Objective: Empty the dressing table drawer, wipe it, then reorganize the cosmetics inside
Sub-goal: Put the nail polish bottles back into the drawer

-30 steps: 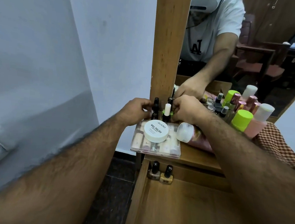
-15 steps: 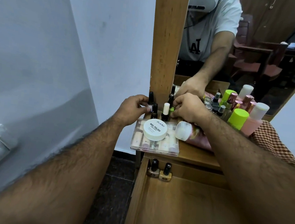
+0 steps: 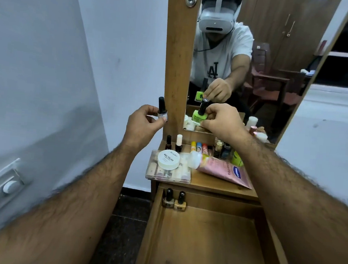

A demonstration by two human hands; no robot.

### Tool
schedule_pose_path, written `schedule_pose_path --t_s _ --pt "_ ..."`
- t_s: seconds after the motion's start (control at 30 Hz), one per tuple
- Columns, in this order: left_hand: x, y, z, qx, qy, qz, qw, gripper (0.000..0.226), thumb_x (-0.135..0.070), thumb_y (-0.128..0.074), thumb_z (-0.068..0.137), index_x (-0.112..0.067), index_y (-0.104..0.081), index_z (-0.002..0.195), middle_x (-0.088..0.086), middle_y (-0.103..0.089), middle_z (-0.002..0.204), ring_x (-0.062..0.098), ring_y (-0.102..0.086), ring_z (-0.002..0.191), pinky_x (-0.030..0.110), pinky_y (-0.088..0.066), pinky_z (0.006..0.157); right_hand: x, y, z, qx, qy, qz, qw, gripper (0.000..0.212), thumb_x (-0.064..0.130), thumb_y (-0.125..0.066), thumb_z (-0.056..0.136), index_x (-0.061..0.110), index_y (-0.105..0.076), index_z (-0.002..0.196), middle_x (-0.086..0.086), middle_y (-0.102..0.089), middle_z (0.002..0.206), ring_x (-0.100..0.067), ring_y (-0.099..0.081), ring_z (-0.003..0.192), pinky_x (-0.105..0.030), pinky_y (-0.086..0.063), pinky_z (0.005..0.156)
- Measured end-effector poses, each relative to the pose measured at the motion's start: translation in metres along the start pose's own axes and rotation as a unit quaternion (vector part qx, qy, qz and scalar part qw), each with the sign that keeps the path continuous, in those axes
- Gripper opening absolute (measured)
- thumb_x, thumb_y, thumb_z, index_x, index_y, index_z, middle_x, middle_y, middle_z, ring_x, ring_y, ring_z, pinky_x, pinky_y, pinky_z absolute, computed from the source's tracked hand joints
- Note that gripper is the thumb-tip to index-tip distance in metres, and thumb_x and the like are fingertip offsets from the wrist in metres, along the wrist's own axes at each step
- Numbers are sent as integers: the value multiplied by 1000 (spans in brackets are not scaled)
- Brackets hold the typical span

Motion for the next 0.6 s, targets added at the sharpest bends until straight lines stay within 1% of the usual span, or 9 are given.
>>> schedule_pose_path --t_s 0.1,0.2,0.27,0.3,0.37,0.43,0.5,0.53,0.6 --pt "-24 3 -25 0 -13 -11 1000 24 -25 -77 84 -15 -66 103 -2 -67 83 -1 -56 65 9 -43 61 10 26 -25 -20 13 11 1000 20 16 -73 78 28 -60 87 12 -55 66 -4 -49 63 -26 -35 60" --pt "-39 0 -61 14 -11 -17 1000 25 -21 -77 84 -18 -63 105 -7 -64 84 -1 -57 69 5 -44 63 12 39 -54 -23 6 19 1000 18 17 -73 77 26 -58 82 12 -54 66 -6 -50 64 -26 -35 57" --pt "-42 -1 -88 24 -2 -24 999 28 -20 -77 84 -20 -64 109 -8 -64 87 2 -58 73 6 -45 65 10 41 -79 -23 -5 27 999 13 17 -73 77 22 -65 87 11 -58 70 -12 -55 69 -27 -40 61" --pt "-40 -2 -100 27 2 -21 999 29 -21 -76 84 -19 -65 111 -9 -65 88 2 -59 74 6 -45 65 9 41 -91 -23 -10 33 999 15 16 -73 77 19 -67 90 10 -60 72 -14 -57 72 -28 -43 63" --pt "-33 -4 -127 35 16 -9 999 31 -23 -77 83 -17 -67 112 -9 -67 91 1 -60 75 8 -47 65 4 35 -119 -13 -26 42 999 22 15 -72 77 17 -70 98 5 -66 81 -16 -61 79 -31 -50 70" --pt "-21 -6 -155 44 37 -9 998 30 -23 -77 82 -17 -68 110 -9 -68 90 3 -62 76 15 -51 71 -4 23 -147 9 -51 47 998 28 17 -73 78 16 -70 106 3 -69 91 -16 -63 85 -33 -54 77" --pt "-9 -10 -179 56 60 -5 997 28 -22 -78 81 -15 -69 107 -8 -68 85 7 -62 75 24 -54 75 -13 8 -170 19 -67 65 995 28 18 -74 78 19 -70 105 6 -68 93 -15 -64 86 -31 -55 79" --pt "-3 -11 -190 62 71 1 996 27 -21 -79 81 -14 -69 106 -7 -67 82 7 -60 72 25 -54 75 -17 -1 -181 23 -73 77 994 28 17 -75 77 18 -71 105 6 -68 92 -15 -64 86 -29 -53 77" --pt "8 -15 -211 85 86 31 992 25 -22 -80 81 -13 -67 102 -9 -64 79 6 -58 72 20 -51 71 -29 -21 -201 38 -94 84 991 25 15 -74 75 15 -72 100 7 -66 86 -15 -63 83 -25 -45 70"
Point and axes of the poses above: each hand's wrist, its own z-axis towards the middle knuckle, its own y-axis out of the back of the hand, x = y × z, the point moved 7 cm from there along z, towards the middle knuckle
